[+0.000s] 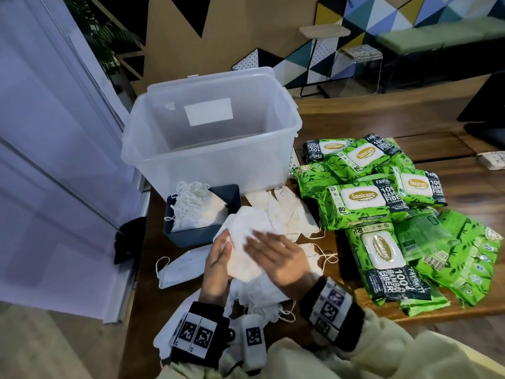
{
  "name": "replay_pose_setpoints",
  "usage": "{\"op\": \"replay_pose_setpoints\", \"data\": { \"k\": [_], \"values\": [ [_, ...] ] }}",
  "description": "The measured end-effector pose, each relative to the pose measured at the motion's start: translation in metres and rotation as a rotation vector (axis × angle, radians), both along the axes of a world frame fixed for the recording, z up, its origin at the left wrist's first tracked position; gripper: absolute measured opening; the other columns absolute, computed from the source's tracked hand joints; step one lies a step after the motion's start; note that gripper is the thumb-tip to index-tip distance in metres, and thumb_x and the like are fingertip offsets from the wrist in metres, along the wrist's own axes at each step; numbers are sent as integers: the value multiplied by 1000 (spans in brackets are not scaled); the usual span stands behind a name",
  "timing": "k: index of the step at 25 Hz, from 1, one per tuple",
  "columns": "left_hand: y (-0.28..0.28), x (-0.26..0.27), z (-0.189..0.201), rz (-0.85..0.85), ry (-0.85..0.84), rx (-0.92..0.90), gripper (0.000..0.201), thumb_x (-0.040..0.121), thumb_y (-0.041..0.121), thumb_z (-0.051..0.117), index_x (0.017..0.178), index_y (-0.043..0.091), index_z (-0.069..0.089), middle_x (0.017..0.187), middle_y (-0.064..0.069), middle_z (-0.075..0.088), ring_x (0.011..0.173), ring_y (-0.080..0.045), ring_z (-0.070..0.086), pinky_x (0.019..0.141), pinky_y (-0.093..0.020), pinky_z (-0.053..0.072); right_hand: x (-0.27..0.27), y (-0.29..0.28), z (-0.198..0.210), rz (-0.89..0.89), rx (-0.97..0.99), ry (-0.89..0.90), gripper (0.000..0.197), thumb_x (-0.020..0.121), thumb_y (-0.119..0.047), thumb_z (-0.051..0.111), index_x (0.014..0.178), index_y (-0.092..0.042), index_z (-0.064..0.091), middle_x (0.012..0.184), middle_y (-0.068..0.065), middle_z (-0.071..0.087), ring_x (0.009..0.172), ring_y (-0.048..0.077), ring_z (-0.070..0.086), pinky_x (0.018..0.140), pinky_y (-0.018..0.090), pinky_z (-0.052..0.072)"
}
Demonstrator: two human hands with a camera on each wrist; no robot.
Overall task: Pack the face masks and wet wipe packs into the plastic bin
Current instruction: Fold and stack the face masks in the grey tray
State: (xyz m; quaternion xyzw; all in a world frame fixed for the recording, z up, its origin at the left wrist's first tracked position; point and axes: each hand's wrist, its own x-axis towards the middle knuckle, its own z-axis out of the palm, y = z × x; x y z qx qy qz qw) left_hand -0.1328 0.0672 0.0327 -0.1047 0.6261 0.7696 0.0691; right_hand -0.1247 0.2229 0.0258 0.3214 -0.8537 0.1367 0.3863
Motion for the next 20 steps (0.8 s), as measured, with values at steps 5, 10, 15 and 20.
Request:
{"op": "replay_pose_setpoints", "data": {
  "k": [5,10,15,20],
  "values": [
    [-1,-1,-1,116,-122,100,35,100,22,37,133,16,45,138,-12,48,119,-24,51,92,-30,49,7,-23,-7,67,24,-32,38,97,-11,39,92,-16,76,101,0,73,99,14,69,76,27,56],
    [-3,4,-3,225,-71,15,55,97,11,44,148,18,24,144,-3,35,129,-21,41,100,-28,41,20,-43,-2,100,22,-98,27,96,-27,49,100,-14,72,109,3,71,107,18,65,86,31,53],
    [-17,7,7,290,-76,243,28,97,5,42,124,6,45,111,-10,60,95,-26,59,62,-22,57,26,-17,11,106,-377,-362,19,97,-31,45,95,-19,59,86,-5,67,85,5,60,77,19,50],
    [-15,3,10,189,-73,220,30,96,4,41,126,5,41,119,-11,56,96,-19,58,64,-23,58,8,-3,29,119,-886,-1800,61,76,-65,54,108,-14,60,113,14,65,98,17,61,89,32,49]
  ]
}}
